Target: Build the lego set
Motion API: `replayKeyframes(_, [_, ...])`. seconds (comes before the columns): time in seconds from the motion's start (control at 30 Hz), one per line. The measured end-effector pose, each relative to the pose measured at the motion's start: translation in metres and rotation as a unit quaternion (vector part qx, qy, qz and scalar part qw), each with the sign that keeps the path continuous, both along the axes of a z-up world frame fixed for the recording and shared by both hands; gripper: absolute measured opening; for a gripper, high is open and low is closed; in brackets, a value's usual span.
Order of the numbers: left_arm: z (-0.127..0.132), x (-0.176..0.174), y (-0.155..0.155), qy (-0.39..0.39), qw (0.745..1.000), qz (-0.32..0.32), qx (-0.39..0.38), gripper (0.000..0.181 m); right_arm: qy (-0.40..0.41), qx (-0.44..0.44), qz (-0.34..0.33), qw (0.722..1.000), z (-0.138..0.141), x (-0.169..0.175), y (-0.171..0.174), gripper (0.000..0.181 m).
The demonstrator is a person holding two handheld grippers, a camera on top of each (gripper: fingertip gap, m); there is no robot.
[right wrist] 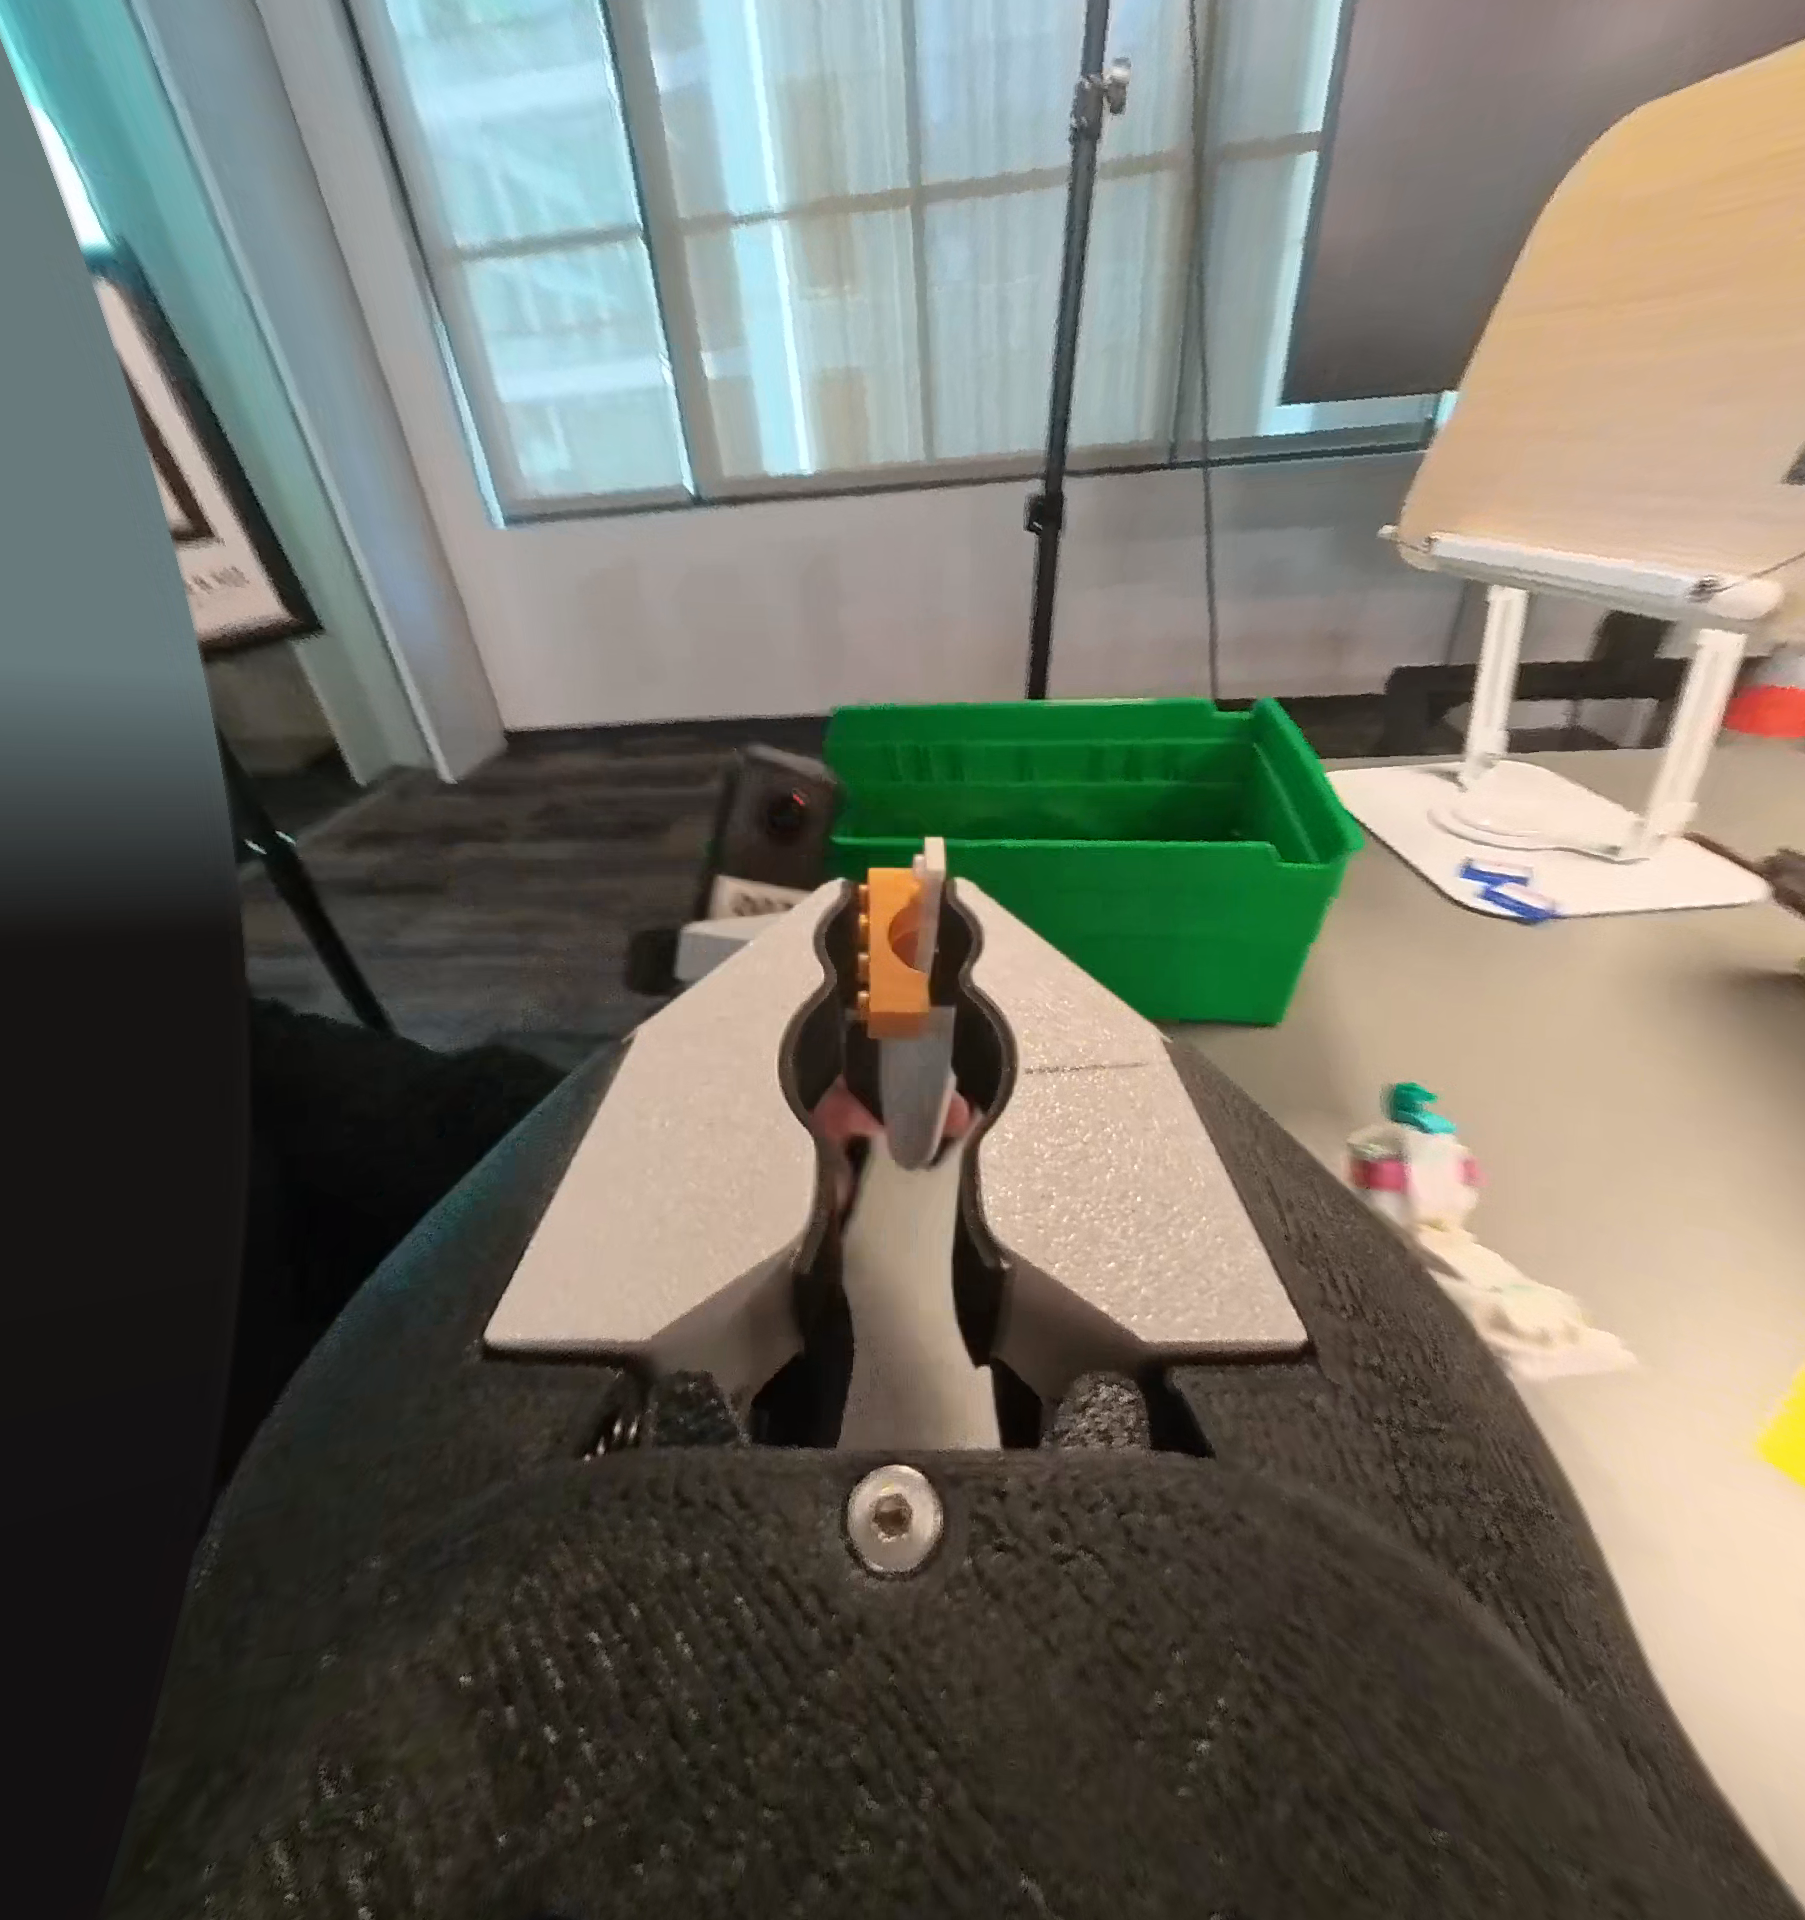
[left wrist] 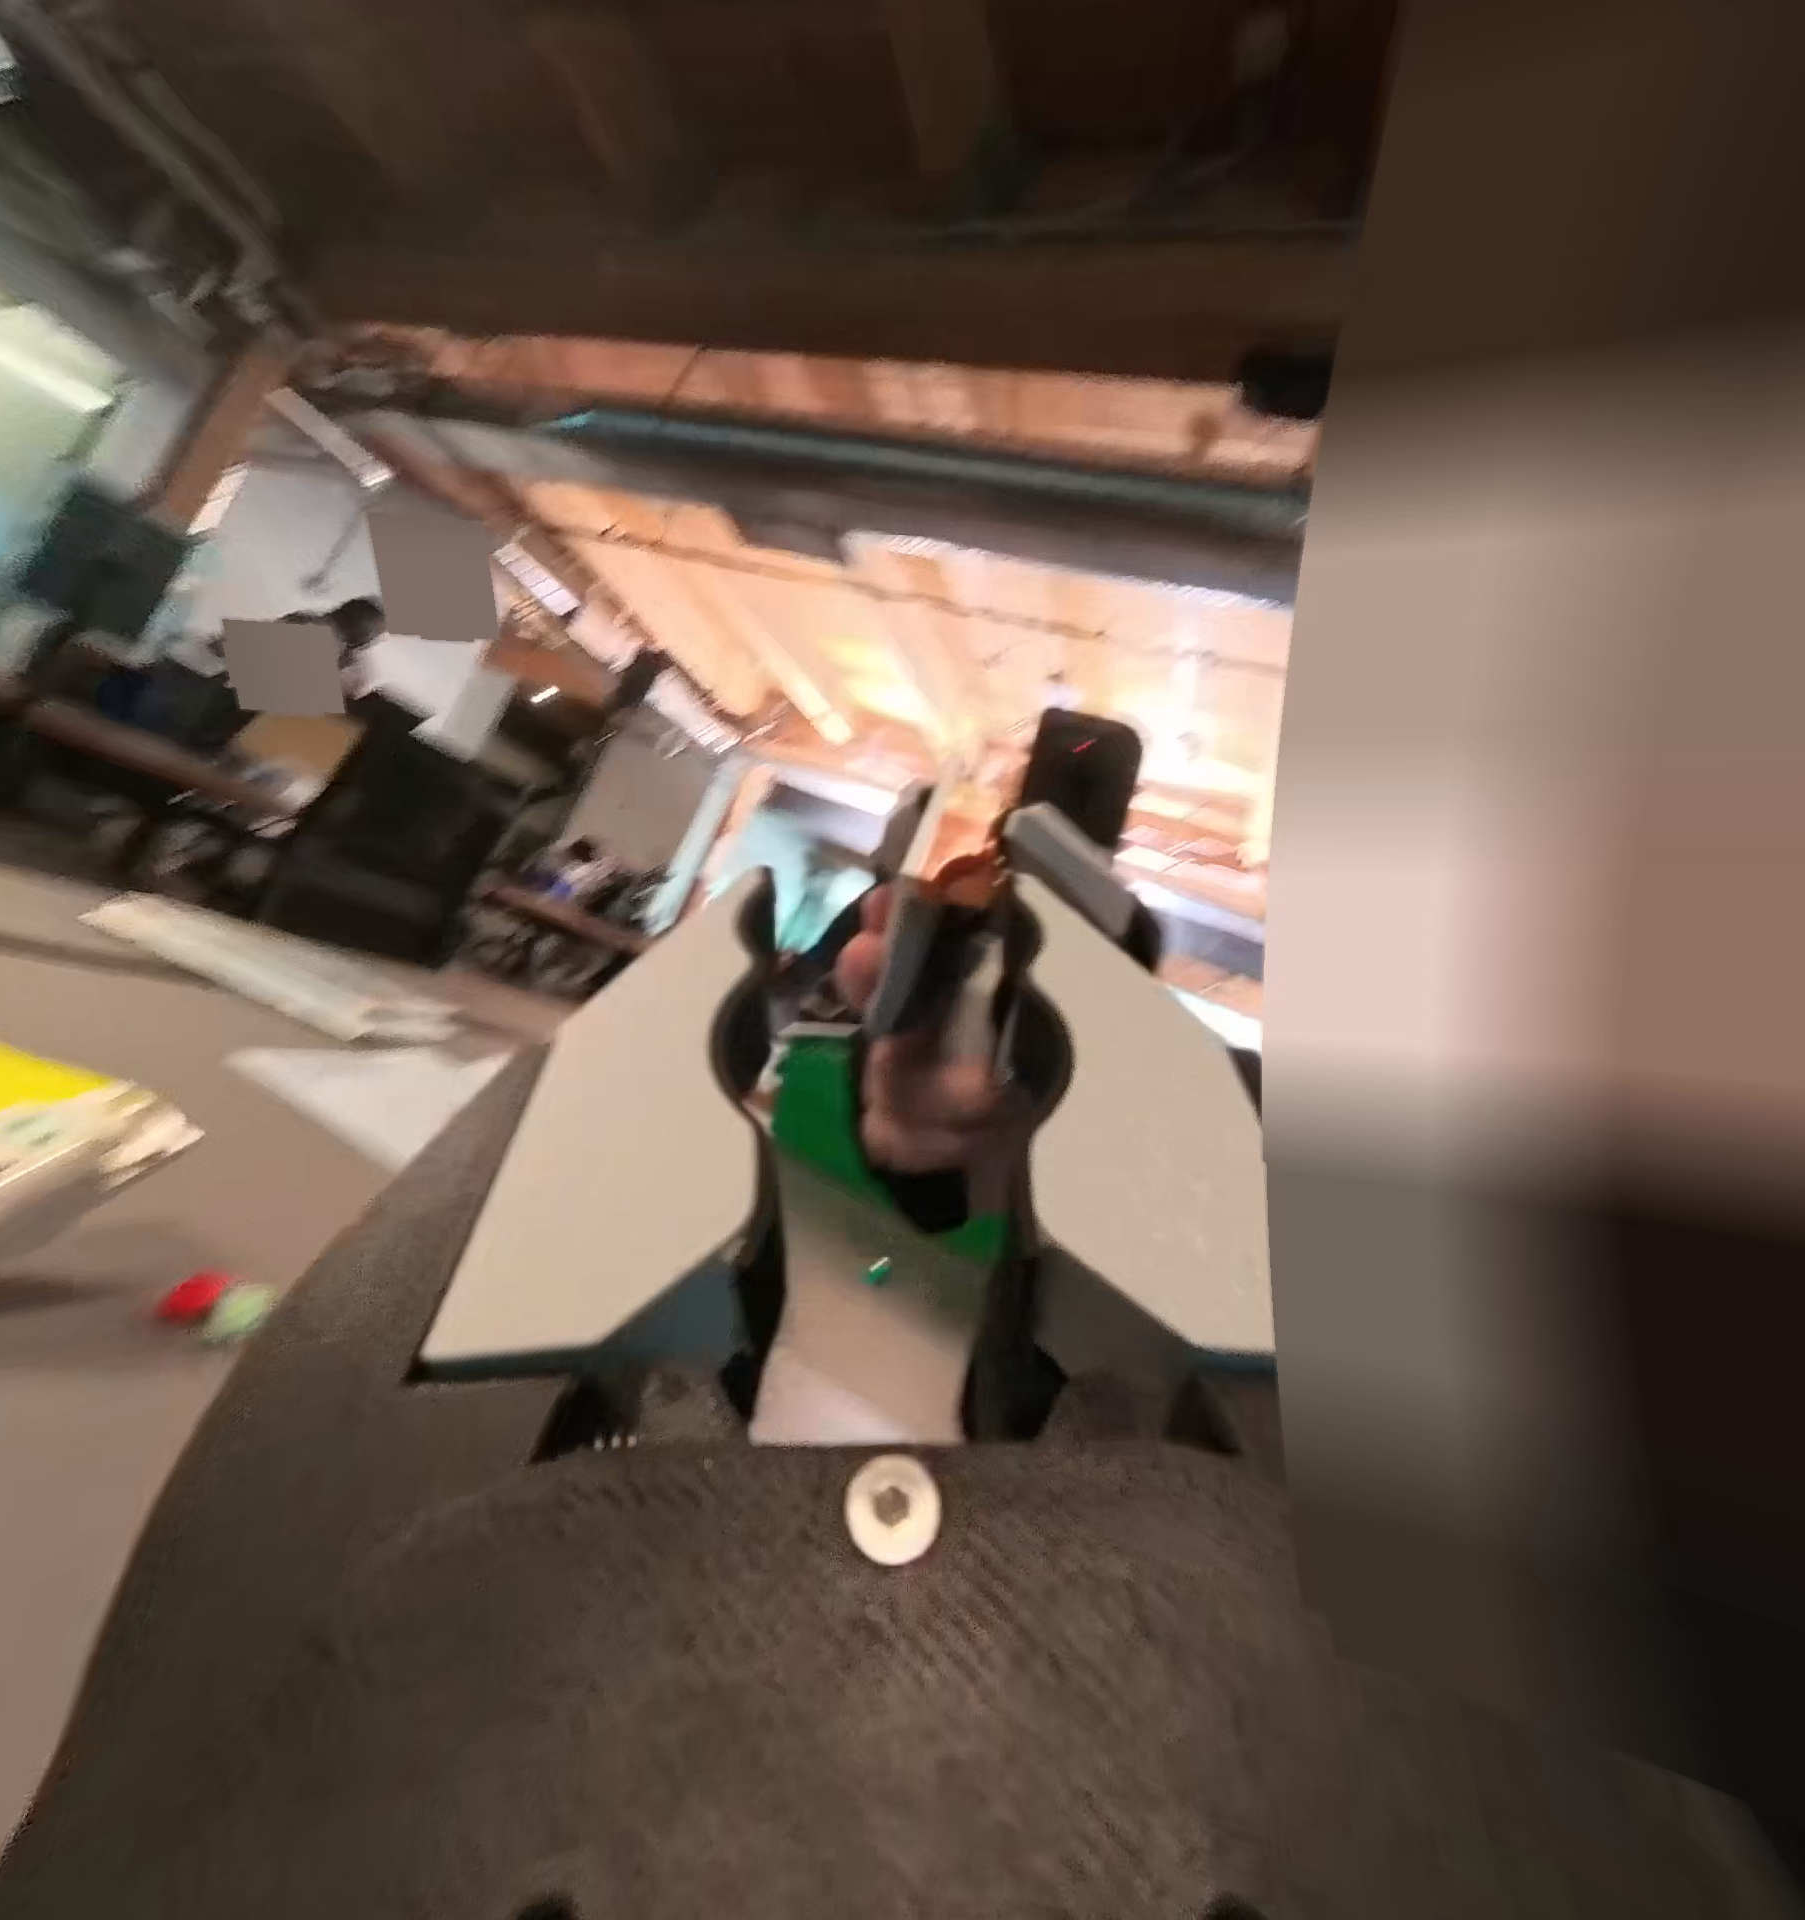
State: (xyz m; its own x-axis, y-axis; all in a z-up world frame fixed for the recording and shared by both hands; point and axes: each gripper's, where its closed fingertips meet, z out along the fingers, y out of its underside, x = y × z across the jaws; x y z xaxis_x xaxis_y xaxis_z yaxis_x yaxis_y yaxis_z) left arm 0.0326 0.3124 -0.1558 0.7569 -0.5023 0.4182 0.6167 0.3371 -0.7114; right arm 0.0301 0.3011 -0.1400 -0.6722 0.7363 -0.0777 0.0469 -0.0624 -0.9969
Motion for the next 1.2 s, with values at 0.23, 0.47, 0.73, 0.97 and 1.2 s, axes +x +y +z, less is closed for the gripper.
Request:
replayKeyframes(0.23, [-0.028, 0.023, -0.005, 0.182, 0.968, 0.08, -0.155, 0.053, -0.133, 0.18, -0.071, 0.972, -0.088, -0.014, 0.048, 0.013])
replayKeyframes(0.47, [0.02, -0.001, -0.084, 0.256, 0.924, 0.216, -0.183, 0.048, -0.197, 0.214, -0.057, 0.955, -0.144, -0.014, 0.058, 0.013])
replayKeyframes(0.73, [0.019, -0.159, -0.196, 0.202, 0.784, 0.431, -0.398, 0.042, -0.224, 0.248, -0.048, 0.941, -0.168, -0.013, 0.058, 0.013])
replayKeyframes(0.97, [-0.082, -0.184, -0.219, 0.215, 0.71, 0.182, -0.645, 0.009, -0.211, 0.245, -0.054, 0.945, -0.17, -0.014, 0.059, 0.013])
replayKeyframes(1.2, [-0.131, -0.178, -0.221, 0.196, 0.632, 0.039, -0.749, 0.02, -0.198, 0.241, -0.072, 0.947, -0.169, -0.02, 0.062, 0.012])
